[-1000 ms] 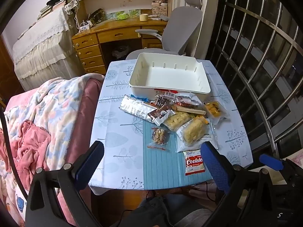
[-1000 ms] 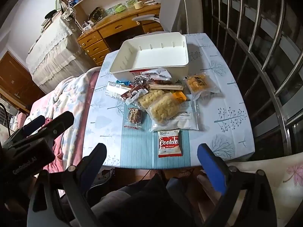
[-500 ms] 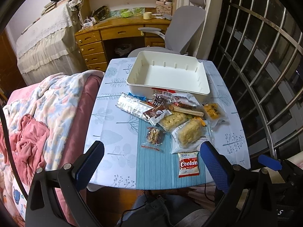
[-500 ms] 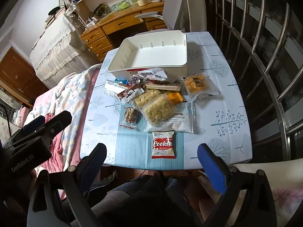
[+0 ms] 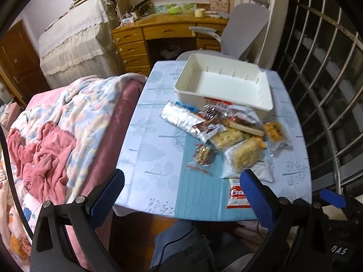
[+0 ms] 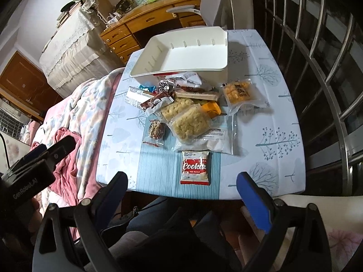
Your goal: Organize snacks
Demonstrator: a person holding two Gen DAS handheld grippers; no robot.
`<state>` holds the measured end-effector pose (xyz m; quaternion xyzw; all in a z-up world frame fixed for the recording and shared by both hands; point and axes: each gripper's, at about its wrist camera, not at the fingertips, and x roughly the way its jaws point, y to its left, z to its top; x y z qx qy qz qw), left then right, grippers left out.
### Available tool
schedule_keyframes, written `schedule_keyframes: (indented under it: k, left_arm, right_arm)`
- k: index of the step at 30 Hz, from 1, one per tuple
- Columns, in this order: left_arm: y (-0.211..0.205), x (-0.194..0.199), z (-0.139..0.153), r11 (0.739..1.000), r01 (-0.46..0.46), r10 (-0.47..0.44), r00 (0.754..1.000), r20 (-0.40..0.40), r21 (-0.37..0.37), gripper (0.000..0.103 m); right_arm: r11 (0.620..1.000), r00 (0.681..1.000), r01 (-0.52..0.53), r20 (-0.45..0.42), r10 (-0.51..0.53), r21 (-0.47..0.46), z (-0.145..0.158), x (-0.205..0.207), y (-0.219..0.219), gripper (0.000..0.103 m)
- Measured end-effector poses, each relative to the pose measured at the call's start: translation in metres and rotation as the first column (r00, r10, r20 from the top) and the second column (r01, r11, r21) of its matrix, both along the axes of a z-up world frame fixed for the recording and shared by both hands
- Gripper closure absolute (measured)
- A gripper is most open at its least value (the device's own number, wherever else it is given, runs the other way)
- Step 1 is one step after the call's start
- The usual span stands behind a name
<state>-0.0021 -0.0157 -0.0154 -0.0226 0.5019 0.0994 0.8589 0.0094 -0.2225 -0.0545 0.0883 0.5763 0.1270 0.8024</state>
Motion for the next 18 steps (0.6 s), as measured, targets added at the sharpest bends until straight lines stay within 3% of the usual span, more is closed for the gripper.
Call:
schedule_keyframes:
  k: [4,11,18]
  left_arm:
    - [0.009,0.010,-0.010,1.000,-0.015,0.015,0.999,-0.044,0.003,0.002]
    - [0.016,0.045,-0.044,0.997,0.021,-0.032,0.990,-0.138,-0.078,0.002]
    - [0.009,0.094,-0.095,0.987,0.109,-0.137,0.958,-0.253,-0.120,0.002]
  right_arm:
    - [0.999,0.998,0.035,-0.060,-0.034,0.013,-0.016,0.011,-0.002,0.006]
    - [0.996,0.974,0.089,-0.207,-0.093,-0.027,-0.057,0.033,-0.001,0.006]
    - [0.989,0.922,0.137,-0.357,-0.150,-0.062,-0.104,0.053,0.004,0.006]
